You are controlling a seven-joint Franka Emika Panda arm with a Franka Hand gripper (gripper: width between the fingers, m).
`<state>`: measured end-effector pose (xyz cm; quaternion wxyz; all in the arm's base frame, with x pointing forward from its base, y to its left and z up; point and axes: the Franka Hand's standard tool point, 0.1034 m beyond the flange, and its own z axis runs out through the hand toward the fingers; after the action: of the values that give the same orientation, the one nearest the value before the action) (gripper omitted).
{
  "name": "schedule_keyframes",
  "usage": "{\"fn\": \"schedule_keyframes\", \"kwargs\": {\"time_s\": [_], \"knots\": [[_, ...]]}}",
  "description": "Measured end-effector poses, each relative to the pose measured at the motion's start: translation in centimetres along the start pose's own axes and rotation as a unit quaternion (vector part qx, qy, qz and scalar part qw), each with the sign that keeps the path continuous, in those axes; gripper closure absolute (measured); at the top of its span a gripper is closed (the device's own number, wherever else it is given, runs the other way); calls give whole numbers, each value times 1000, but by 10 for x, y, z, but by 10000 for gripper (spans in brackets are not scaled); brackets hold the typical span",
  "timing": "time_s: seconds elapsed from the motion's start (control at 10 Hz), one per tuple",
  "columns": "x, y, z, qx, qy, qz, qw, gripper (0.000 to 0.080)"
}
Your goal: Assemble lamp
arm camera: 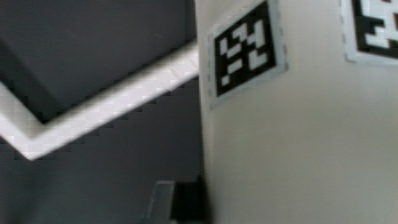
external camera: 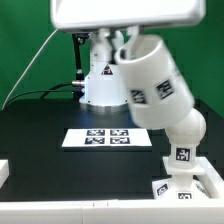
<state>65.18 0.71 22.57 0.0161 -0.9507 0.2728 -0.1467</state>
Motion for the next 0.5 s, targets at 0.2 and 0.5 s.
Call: {"fn": "schedule_keyframes", "kwargs": {"time_s": [0.2,0.5], "knots": [[-17,-31,5,17,44,7,999,749],[-18,-38,9,25,72,-6,997,748]]}}
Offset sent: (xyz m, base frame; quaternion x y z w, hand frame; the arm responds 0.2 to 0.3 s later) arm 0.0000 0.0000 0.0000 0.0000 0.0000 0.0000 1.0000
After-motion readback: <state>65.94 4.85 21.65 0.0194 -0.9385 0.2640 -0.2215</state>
